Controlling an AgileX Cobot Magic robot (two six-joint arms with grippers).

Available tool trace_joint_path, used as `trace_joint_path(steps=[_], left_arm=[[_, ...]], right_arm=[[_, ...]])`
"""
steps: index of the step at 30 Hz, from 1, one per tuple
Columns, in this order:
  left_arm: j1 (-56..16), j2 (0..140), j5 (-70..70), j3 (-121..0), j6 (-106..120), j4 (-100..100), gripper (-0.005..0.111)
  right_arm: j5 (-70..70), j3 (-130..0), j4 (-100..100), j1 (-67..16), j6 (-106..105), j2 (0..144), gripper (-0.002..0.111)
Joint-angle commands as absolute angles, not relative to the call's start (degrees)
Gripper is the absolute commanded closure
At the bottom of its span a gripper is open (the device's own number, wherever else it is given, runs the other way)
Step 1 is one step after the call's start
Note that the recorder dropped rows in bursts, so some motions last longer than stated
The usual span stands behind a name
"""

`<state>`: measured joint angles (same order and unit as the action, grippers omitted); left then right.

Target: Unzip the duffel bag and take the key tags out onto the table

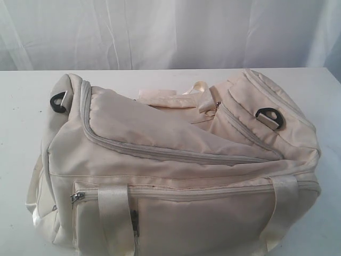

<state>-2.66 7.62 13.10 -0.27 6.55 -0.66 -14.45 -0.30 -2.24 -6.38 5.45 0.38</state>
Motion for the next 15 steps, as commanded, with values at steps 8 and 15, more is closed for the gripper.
trace_joint_path(steps=[8, 15], left_arm=[[-2.96, 7.38, 12.84, 0.00, 6.43, -1.49, 0.078], [-2.96, 7.38, 12.84, 0.00, 6.43, -1.49, 0.078]], right_arm=[[25.44, 0.00, -2.01, -6.20, 15.91, 0.00, 0.108], [24.67, -2.60, 10.67, -6.20, 18.35, 0.00, 0.108]])
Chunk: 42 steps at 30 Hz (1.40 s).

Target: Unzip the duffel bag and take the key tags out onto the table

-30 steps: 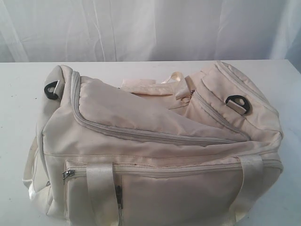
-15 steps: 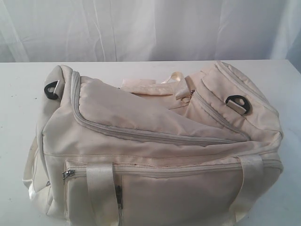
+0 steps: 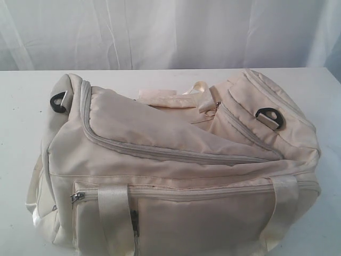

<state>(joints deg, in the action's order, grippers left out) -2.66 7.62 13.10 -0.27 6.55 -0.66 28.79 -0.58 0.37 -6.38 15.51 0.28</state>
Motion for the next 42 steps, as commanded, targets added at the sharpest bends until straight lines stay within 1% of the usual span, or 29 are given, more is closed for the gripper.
trace_joint_path(steps=[1, 6, 12, 14, 17, 19, 23, 29, 31, 33, 38, 42], left_arm=[[-2.96, 7.38, 12.84, 0.00, 6.43, -1.49, 0.078], [-2.96, 7.38, 12.84, 0.00, 6.43, -1.49, 0.078], [-2.96, 7.38, 12.34, 0.00, 6.67, -0.49, 0.078], [-2.96, 7.38, 10.50, 0.00, 5.07, -1.79, 0.078], [-2.96, 7.38, 7.50, 0.00, -4.10, -12.69, 0.078], [-2.96, 7.38, 4.82, 0.00, -7.87, -16.38, 0.078], [-2.96, 7.38, -2.40, 0.00, -13.84, -16.51, 0.078], [-2.96, 7.38, -18.40, 0.00, -21.52, -15.88, 0.078], [-2.96, 7.38, -24.94, 0.00, -24.78, -13.42, 0.078], [-2.96, 7.38, -27.92, -0.42, -26.34, -9.39, 0.078], [-2.96, 8.85, -24.94, -8.49, -24.10, -0.75, 0.078], [-2.96, 14.89, -20.93, -16.42, -18.12, -0.74, 0.078]], right_arm=[[23.73, -3.53, 14.48, -6.20, 21.30, 0.00, 0.108], [15.36, -8.71, 29.99, -6.20, 27.26, 2.51, 0.108], [2.56, -12.85, 30.26, -6.25, 27.26, 8.04, 0.108], [0.66, -13.43, 30.26, -6.25, 27.26, 9.49, 0.108], [2.03, -13.72, 29.87, -6.25, 29.63, 12.07, 0.108], [3.19, -14.14, 29.87, -6.25, 32.32, 14.06, 0.108], [6.28, -15.09, 29.87, -6.25, 32.78, 19.91, 0.108], [17.82, -15.54, 31.82, -8.11, 33.41, 31.07, 0.108], [20.38, -15.54, 32.08, -9.00, 33.41, 34.42, 0.108], [22.40, -15.54, 32.08, -9.74, 33.41, 36.86, 0.108], [23.98, -15.54, 32.08, -10.96, 33.41, 40.30, 0.108], [23.98, -15.54, 31.97, -10.96, 33.41, 40.77, 0.108]])
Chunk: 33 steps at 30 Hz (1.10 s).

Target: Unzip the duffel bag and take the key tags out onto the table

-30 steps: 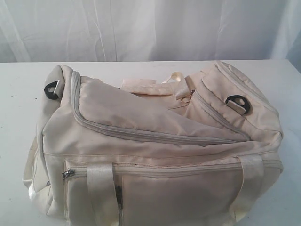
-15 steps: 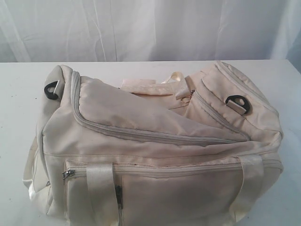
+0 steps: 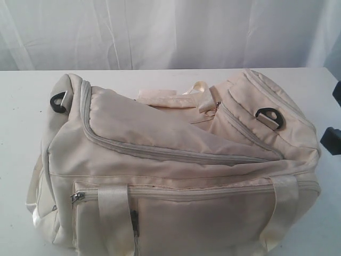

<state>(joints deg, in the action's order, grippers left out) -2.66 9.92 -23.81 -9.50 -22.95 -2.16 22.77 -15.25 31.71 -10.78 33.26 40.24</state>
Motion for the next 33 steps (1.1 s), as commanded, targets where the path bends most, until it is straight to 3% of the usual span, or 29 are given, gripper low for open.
trace_joint_path(steps=[1, 9, 14, 19, 24, 27, 29, 30, 31, 32, 33], left_arm=[[-2.96, 17.18, -20.02, -18.60, -16.99, -0.74, 0.078], [-2.96, 38.30, -13.54, -32.96, -14.60, -0.74, 0.078], [-2.96, 48.18, -1.78, -38.86, -14.60, -0.74, 0.078], [-2.96, 52.76, 9.25, -40.75, -14.72, -0.74, 0.078], [-2.96, 53.04, 11.52, -40.75, -14.47, -0.74, 0.078], [-2.96, 53.04, 11.88, -40.75, -14.47, -2.91, 0.078], [-3.18, 53.49, 12.93, -40.75, -14.47, -3.74, 0.076], [-3.84, 53.89, 13.82, -40.75, -13.85, -4.30, 0.071], [-4.45, 54.36, 14.22, -40.75, -12.52, -4.60, 0.065], [-5.54, 54.94, 14.86, -40.75, -10.28, -6.20, 0.054], [-6.38, 55.32, 15.04, -40.75, -8.74, -7.32, 0.048]], right_arm=[[23.98, -15.54, 31.97, -10.96, 33.41, 40.77, 0.108], [23.73, -15.42, 31.75, -10.96, 33.41, 40.74, 0.108], [23.73, -15.42, 31.74, -10.96, 33.20, 40.74, 0.108], [23.73, -15.42, 31.74, -10.96, 29.56, 40.74, 0.108], [23.73, -15.42, 31.74, -10.96, 29.56, 40.74, 0.107], [23.73, -15.42, 31.74, -10.96, 29.56, 40.74, 0.091], [23.73, -15.42, 31.74, -10.96, 29.56, 40.74, 0.068], [23.73, -15.42, 31.74, -10.96, 29.56, 40.74, 0.051], [24.20, -15.42, 31.74, -10.96, 29.56, 40.74, 0.042], [24.97, -15.42, 31.74, -10.96, 29.56, 40.83, 0.028], [25.52, -15.42, 31.74, -10.96, 29.56, 40.99, 0.023]])
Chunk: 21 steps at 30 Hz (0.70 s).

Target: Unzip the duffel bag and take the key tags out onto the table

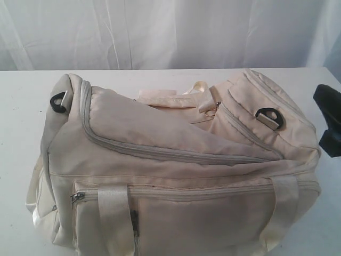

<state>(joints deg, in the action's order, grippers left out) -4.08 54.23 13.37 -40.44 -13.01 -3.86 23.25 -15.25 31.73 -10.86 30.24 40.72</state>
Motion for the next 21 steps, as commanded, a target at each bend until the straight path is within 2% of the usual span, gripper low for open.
trace_joint_path(steps=[1, 3, 5, 15, 21], left_arm=[[-7.37, 55.70, 15.04, -40.75, -6.99, -9.04, 0.041], [-9.32, 56.81, 14.62, -40.75, -3.74, -13.92, 0.030], [-11.57, 58.21, 14.14, -40.75, 0.54, -18.46, 0.026], [-21.70, 66.22, 5.36, -41.04, 5.99, -24.69, 0.026], [-26.57, 70.68, 10.07, -46.34, 5.99, -25.44, 0.026]], right_arm=[[26.45, -15.42, 31.74, -10.96, 29.56, 41.27, 0.018], [28.34, -15.42, 31.74, -10.96, 29.56, 42.13, 0.015], [30.52, -15.42, 31.74, -10.96, 29.56, 43.69, 0.015], [28.09, -22.60, 31.38, -10.96, 29.80, 58.03, 0.015], [23.93, -28.30, 31.76, -10.96, 33.18, 65.90, 0.015]])
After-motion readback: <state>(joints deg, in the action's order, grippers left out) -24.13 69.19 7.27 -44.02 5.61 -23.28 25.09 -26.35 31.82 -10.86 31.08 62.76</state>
